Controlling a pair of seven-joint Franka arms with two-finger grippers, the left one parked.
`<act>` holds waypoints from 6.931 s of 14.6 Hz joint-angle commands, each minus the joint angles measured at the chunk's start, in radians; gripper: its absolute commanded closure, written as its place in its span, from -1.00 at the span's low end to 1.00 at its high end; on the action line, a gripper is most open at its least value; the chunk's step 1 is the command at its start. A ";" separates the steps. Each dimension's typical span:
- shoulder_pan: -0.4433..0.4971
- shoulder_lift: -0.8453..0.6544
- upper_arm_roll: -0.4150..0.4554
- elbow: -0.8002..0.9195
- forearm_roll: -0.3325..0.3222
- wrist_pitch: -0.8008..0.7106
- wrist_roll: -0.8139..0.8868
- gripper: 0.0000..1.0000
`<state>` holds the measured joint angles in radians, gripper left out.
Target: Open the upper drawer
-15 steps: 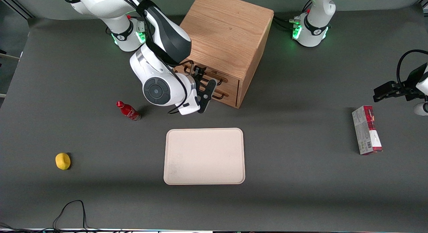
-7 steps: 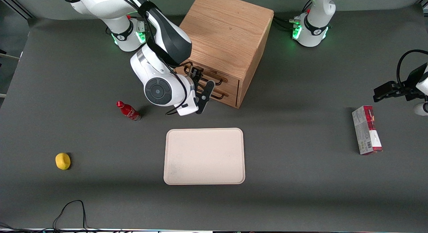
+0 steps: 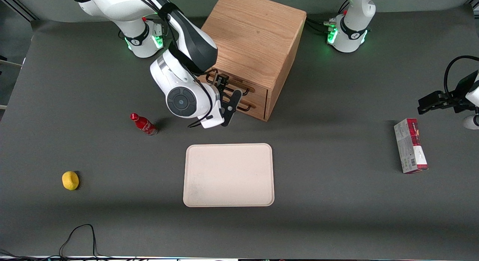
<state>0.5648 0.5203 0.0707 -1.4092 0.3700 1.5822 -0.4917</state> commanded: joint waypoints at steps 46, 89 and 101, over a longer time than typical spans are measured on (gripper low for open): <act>-0.134 0.047 -0.014 0.035 -0.080 0.231 -0.074 -1.00; -0.267 0.221 -0.014 0.345 -0.076 0.272 -0.080 -1.00; -0.336 0.094 -0.060 0.372 -0.188 0.023 -0.059 -1.00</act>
<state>0.2219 0.6667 0.0254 -1.0032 0.2553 1.6474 -0.5604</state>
